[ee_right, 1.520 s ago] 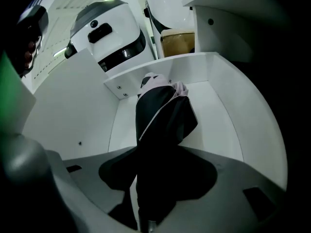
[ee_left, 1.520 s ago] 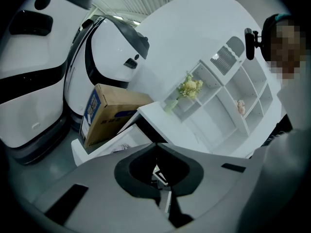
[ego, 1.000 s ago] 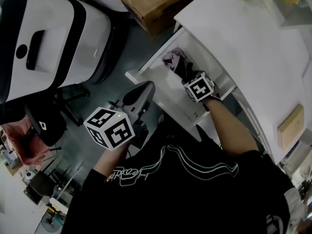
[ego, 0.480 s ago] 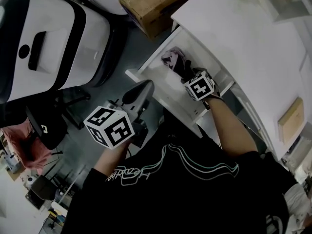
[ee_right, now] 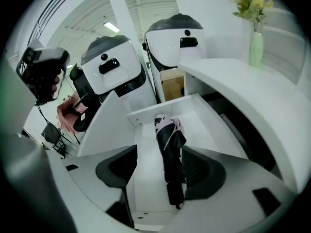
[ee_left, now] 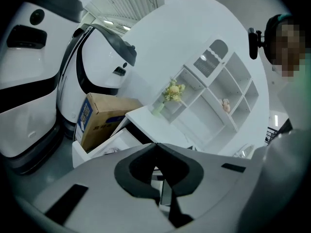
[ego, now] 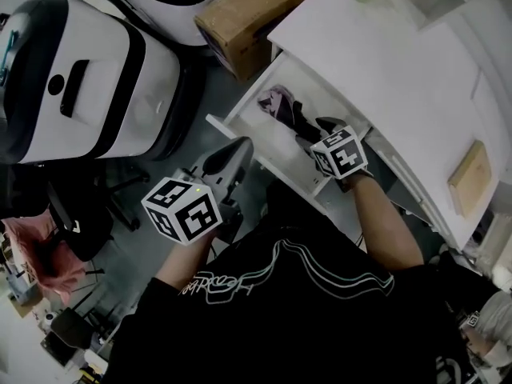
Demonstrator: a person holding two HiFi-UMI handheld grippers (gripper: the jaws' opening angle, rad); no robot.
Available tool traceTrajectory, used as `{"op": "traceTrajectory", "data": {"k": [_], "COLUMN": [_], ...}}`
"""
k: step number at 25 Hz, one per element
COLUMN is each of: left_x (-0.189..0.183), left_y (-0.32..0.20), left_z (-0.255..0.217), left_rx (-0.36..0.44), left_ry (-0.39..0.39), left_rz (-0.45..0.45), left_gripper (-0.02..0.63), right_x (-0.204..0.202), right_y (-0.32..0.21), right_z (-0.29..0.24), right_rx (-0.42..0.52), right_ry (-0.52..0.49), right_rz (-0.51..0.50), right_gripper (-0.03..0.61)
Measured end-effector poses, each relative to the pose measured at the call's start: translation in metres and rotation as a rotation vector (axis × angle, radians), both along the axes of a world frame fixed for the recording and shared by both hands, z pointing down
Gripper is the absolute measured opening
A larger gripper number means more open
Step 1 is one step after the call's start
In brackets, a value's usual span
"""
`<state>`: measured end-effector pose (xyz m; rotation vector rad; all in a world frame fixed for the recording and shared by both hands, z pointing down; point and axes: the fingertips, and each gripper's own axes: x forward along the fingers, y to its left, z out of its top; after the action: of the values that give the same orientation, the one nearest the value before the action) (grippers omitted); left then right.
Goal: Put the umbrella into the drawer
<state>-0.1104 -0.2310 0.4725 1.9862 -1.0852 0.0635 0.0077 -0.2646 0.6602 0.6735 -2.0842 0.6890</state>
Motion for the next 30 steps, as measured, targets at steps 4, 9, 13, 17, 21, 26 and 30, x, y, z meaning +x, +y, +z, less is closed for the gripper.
{"op": "traceTrajectory", "data": {"k": [4,9,13,17,21,26,30], "left_x": [0.007,0.019,0.03,0.041,0.05,0.055,0.056], "left_y": [0.02,0.051,0.079,0.108,0.13,0.147,0.161], "left_z": [-0.025,-0.064,-0.094,-0.114,-0.14,-0.161,-0.173], "left_rx": [0.048,0.117,0.178,0.221,0.298,0.365,0.387], "left_ry": [0.002,0.001,0.011,0.023,0.004,0.001,-0.004], "left_rz": [0.039,0.093,0.144,0.186,0.246,0.279,0.298], "left_gripper": [0.02,0.02,0.02,0.02,0.02,0.02,0.02], "right_x": [-0.001,-0.002,-0.002,0.008,0.007,0.013,0.012], "right_y": [0.017,0.06,0.099,0.128,0.16,0.178,0.188], "right_z": [-0.073,-0.167,-0.228,-0.268,-0.318,-0.339,-0.349], "right_rx": [0.067,0.109,0.162,0.26,0.283,0.374,0.414], "right_ry": [-0.139,-0.394,-0.539,-0.585,-0.814,-0.804,-0.782], "right_rz": [0.06,0.113,0.125,0.152,0.124,0.15,0.166], "right_gripper": [0.265,0.264,0.229,0.089,0.066,0.051,0.049]}}
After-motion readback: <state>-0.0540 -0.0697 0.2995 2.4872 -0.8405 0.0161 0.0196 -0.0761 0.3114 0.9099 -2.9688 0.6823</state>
